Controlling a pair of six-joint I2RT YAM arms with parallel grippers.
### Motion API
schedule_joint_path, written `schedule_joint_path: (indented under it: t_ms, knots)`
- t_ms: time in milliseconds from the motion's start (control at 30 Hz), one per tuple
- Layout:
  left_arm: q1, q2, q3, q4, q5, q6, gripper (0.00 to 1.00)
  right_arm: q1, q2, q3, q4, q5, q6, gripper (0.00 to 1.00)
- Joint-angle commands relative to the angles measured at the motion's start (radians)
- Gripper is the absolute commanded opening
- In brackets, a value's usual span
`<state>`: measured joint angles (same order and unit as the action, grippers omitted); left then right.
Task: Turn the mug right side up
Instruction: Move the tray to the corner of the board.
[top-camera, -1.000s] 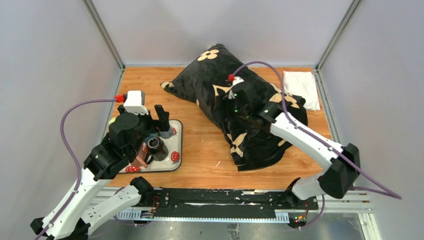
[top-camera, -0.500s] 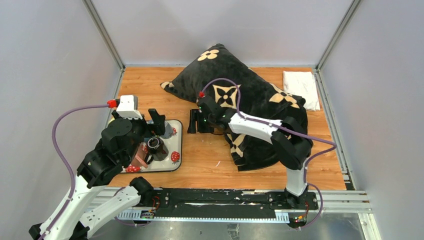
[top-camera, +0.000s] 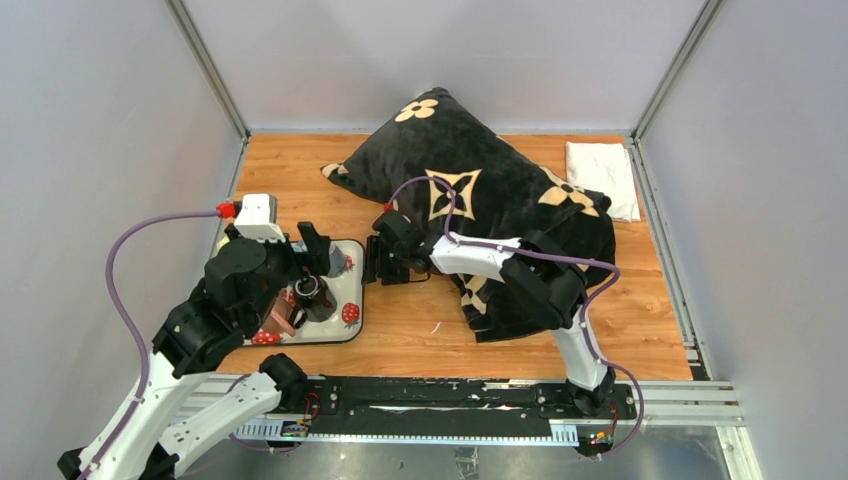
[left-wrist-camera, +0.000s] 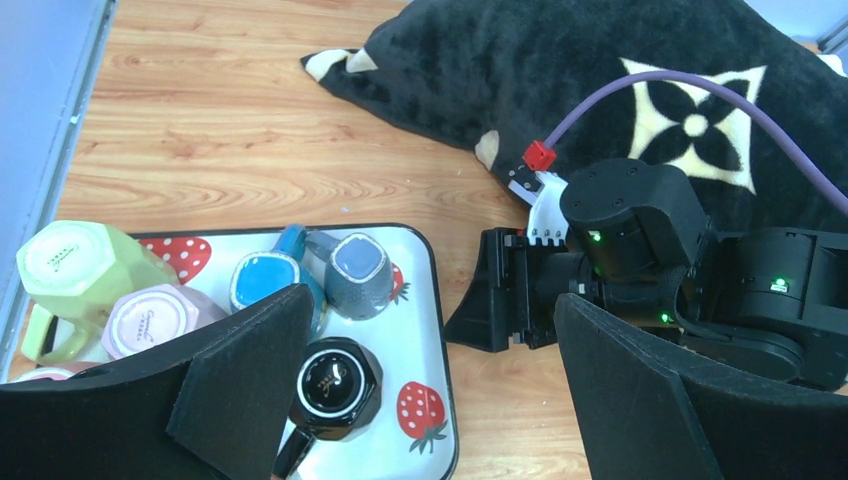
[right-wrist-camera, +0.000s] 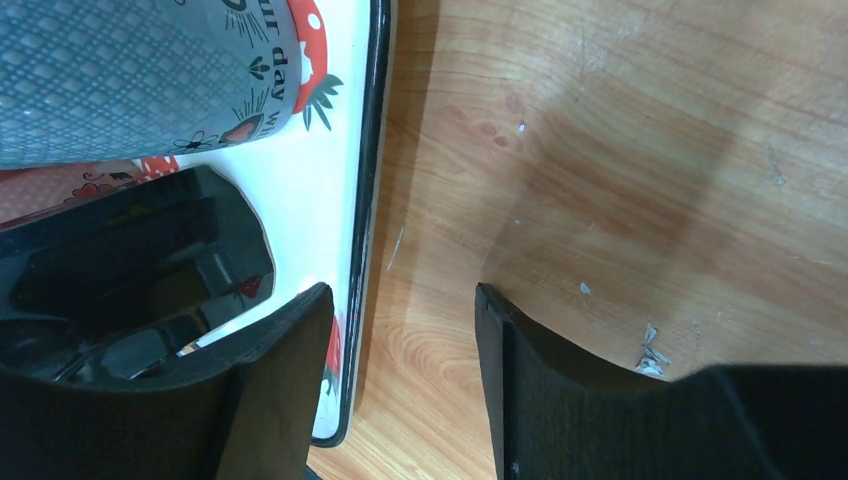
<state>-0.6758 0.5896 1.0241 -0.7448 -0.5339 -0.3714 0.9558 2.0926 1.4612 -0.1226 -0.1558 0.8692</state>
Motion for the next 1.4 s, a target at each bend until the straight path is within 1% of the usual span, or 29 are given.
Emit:
schedule_joint_path:
  t_ms: [0,67,200,367,633,700,867,967,1067,1133,1367]
  knots:
    - [-0.005,-0.013,0.016,-0.005,0.011,-0.014,1.00,0.026,0.031,0.042,0.012,-0.009,0.045,0.58]
    - [-0.005,-0.017,0.014,-0.009,0.013,-0.016,1.00,0.031,0.047,0.050,0.011,-0.015,0.053,0.56]
    - [-0.005,-0.030,0.009,-0.011,0.008,-0.024,1.00,0.046,0.076,0.076,-0.019,0.002,0.065,0.48]
    - [-0.005,-0.020,0.024,-0.001,0.006,-0.017,1.00,0.058,0.103,0.090,-0.032,0.021,0.095,0.44]
    - [-0.005,-0.011,0.026,-0.002,0.027,-0.023,1.00,0.058,0.139,0.057,-0.017,0.013,0.159,0.37]
    - [-0.005,-0.004,0.029,-0.002,0.031,-0.022,1.00,0.057,0.149,0.058,-0.016,0.012,0.160,0.33]
    - [-0.005,-0.006,0.033,-0.002,0.033,-0.024,1.00,0.046,0.154,0.071,-0.046,0.028,0.128,0.25]
    - [-0.005,-0.023,0.022,-0.005,0.022,-0.029,1.00,0.039,0.140,0.059,-0.054,0.060,0.101,0.18]
    - [-0.005,-0.050,-0.001,-0.005,-0.011,-0.045,1.00,0.039,0.127,0.045,-0.051,0.074,0.076,0.06]
    - [-0.005,-0.064,-0.016,-0.003,-0.029,-0.058,1.00,0.038,0.111,0.030,-0.051,0.088,0.055,0.00]
    - [-0.005,-0.058,-0.026,-0.001,-0.027,-0.054,1.00,0.037,0.020,-0.014,-0.080,0.155,-0.045,0.00]
